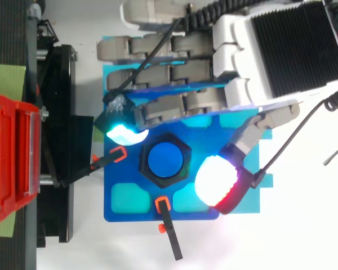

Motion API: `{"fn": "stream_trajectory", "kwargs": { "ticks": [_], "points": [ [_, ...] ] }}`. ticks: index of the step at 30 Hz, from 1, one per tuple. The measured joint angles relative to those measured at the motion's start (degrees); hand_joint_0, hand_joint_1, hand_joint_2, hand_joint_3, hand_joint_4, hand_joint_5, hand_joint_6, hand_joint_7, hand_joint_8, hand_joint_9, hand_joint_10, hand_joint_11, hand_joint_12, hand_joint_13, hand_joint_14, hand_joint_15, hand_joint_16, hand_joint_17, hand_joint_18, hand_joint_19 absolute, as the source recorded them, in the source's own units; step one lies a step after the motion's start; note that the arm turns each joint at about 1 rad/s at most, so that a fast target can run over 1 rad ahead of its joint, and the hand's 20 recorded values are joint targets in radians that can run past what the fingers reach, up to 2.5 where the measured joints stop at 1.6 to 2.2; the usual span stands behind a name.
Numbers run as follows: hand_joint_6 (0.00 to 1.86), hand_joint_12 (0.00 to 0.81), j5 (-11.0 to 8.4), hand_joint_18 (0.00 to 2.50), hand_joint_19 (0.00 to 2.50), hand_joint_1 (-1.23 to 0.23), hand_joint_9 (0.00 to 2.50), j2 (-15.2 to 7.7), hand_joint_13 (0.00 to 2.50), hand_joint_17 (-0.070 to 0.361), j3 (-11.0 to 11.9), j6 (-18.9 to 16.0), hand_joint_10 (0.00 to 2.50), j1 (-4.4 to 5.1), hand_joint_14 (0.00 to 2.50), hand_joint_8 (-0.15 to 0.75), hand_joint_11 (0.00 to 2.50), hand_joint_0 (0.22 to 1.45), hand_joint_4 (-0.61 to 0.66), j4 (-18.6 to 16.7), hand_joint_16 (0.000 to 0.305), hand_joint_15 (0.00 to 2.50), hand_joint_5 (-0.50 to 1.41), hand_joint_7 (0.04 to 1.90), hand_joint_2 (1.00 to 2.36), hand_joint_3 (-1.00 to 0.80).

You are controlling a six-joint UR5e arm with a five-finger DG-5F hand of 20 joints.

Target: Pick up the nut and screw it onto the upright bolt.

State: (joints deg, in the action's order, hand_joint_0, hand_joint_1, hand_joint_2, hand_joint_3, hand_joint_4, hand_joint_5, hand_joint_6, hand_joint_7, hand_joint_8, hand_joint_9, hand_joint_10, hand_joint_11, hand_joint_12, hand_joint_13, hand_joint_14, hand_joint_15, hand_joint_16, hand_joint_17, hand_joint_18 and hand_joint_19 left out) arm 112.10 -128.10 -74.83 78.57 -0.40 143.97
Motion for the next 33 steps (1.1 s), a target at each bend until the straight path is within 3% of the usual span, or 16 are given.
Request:
{"fn": "stream_trajectory", "kwargs": {
  "ticks": [6,11,21,33],
  "points": [
    [0.50,0.308,-2.00,0.00,0.00,-0.10,0.23,0.00,0.00,0.090,0.01,0.00,0.00,1.35,0.00,0.192,0.00,0.45,0.16,2.14,0.040,0.00,-0.19,0.65,1.00,-0.50],
    [0.50,0.306,-2.23,0.00,0.00,-0.10,0.24,0.03,0.00,0.088,0.01,-0.16,0.00,1.70,0.00,0.205,0.00,0.45,0.18,2.56,0.039,0.00,-0.18,0.75,1.00,-0.50],
    [0.50,0.293,-2.08,0.00,0.00,-0.12,0.31,0.03,0.03,0.080,0.01,-0.34,0.00,1.65,0.00,0.231,0.00,0.46,0.24,2.63,0.036,0.00,-0.14,1.01,1.00,-0.50],
    [0.50,0.271,-1.90,0.00,0.00,-0.20,0.46,0.04,0.15,0.069,0.00,-0.19,0.00,0.51,0.00,0.259,0.00,0.48,0.23,2.60,0.030,0.00,-0.09,1.29,1.00,-0.50]
  ]
}}
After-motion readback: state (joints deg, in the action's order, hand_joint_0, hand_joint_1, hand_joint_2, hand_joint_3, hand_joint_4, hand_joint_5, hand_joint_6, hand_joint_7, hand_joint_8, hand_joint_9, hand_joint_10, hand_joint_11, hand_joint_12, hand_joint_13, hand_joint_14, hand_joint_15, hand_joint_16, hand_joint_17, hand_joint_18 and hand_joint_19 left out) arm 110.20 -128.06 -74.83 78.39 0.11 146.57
